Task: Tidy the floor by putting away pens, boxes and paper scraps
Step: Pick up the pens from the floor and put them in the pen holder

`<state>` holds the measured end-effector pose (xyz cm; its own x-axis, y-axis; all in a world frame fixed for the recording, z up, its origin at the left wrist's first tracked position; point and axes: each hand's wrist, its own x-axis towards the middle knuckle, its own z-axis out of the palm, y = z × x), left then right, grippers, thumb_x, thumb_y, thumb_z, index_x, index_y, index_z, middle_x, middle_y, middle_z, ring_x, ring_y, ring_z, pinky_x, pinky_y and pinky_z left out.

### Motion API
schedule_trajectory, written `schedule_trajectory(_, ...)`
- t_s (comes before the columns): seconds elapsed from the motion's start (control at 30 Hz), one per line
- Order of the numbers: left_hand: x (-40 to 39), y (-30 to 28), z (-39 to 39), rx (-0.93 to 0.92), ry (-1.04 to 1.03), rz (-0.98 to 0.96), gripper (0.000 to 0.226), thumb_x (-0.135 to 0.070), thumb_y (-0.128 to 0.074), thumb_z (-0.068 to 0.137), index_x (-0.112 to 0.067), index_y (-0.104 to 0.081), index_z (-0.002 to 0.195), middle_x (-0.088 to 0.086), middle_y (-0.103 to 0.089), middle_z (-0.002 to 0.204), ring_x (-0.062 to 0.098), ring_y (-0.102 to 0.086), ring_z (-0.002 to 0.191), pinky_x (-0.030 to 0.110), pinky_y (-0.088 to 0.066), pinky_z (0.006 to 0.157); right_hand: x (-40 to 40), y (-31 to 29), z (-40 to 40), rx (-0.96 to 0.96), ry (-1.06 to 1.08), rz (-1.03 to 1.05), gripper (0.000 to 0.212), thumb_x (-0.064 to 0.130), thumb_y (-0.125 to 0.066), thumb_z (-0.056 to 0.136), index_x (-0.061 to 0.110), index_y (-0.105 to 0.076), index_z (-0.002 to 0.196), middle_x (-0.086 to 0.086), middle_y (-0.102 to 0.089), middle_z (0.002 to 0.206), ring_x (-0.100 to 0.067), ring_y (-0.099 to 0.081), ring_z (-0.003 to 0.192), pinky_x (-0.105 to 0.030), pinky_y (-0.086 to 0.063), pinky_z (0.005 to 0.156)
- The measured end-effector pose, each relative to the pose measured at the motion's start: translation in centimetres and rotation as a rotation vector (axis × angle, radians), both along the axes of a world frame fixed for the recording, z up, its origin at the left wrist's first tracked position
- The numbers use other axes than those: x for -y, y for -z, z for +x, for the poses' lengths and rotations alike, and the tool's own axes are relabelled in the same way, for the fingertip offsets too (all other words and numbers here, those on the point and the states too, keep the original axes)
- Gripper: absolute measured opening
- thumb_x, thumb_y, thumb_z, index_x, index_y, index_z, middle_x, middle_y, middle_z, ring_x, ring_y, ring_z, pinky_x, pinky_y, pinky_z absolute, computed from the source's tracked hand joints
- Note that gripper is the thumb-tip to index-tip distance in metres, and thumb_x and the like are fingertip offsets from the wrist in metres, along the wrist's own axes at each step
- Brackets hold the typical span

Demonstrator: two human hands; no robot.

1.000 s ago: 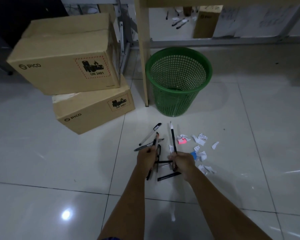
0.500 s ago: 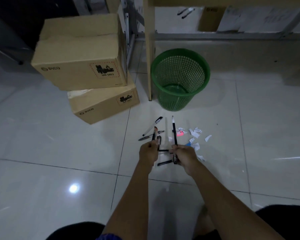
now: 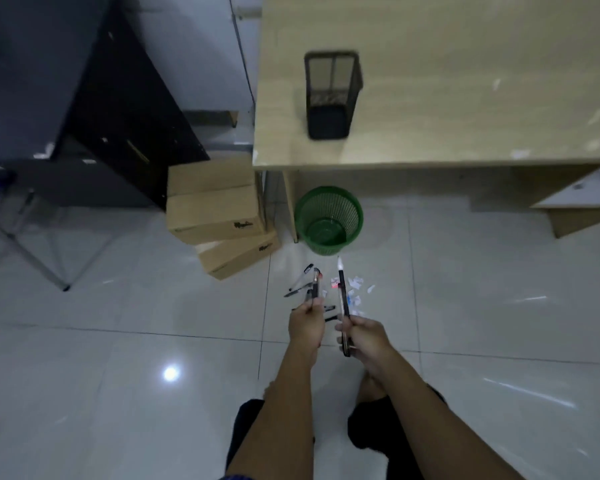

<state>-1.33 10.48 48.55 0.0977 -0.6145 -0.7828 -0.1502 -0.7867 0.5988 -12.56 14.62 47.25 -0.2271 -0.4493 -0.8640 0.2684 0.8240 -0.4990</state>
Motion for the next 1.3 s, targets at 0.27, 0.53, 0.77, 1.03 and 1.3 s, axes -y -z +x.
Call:
schedule_trajectory(0.27, 1.9, -16.2, -1.0, 0.017, 0.027, -0.053, 0.036, -0.028, -0.048, 0.104, -0.003, -0.072, 0.095, 0.018, -0.068, 0.086, 0.023, -0.056, 0.063, 0.027, -0.046, 0.057, 2.0, -16.5, 0.4, -0.075, -0.048, -0.140, 0.018, 0.008, -0.060, 0.095, -0.003, -0.073, 0.100, -0.013, -0.061, 0.075, -0.025, -0.056, 0.066, -0.038, -0.047, 0.063)
schedule_trajectory(0.53, 11.2, -25.1, -1.7, 0.049, 0.070, -0.311, 0.027, -0.031, -0.052, 0.105, -0.019, -0.075, 0.113, 0.004, -0.075, 0.111, 0.024, -0.068, 0.105, 0.035, -0.054, 0.093, 12.9, -25.1, -1.2, -0.134, -0.026, -0.329, 0.024, 0.017, -0.061, 0.096, 0.009, -0.072, 0.115, -0.010, -0.074, 0.107, -0.023, -0.068, 0.097, -0.041, -0.055, 0.097)
schedule_trajectory(0.77, 19.3, -28.6, -1.1, 0.148, 0.118, -0.376, 0.032, -0.038, -0.055, 0.103, -0.022, -0.068, 0.127, -0.010, -0.068, 0.095, 0.012, -0.058, 0.074, 0.020, -0.046, 0.053, 19.6, -30.4, -4.8, -0.228, -0.130, -0.340, 0.015, 0.019, -0.062, 0.093, 0.010, -0.073, 0.092, -0.009, -0.070, 0.081, -0.019, -0.061, 0.065, -0.030, -0.053, 0.059)
schedule_trajectory(1.03, 26.1, -29.9, -0.7, 0.361, 0.477, -0.432, 0.024, -0.028, -0.058, 0.101, -0.014, -0.078, 0.103, 0.007, -0.061, 0.070, 0.020, -0.050, 0.056, 0.027, -0.041, 0.058, 24.5, -34.2, -8.4, -0.518, -0.468, -0.275, 0.027, 0.014, -0.058, 0.093, -0.009, -0.069, 0.097, -0.024, -0.070, 0.091, -0.027, -0.057, 0.065, -0.031, -0.044, 0.055)
schedule_trajectory(1.3, 28.5, -30.5, -2.6, 0.608, 0.762, -0.462, 0.025, -0.020, -0.065, 0.096, 0.002, -0.075, 0.100, 0.016, -0.073, 0.098, 0.030, -0.069, 0.095, 0.038, -0.056, 0.080, 27.1, -36.9, -9.0, -0.817, -0.915, -0.216, 0.025, 0.018, -0.059, 0.092, -0.005, -0.068, 0.097, -0.015, -0.062, 0.088, -0.024, -0.050, 0.058, -0.033, -0.046, 0.059)
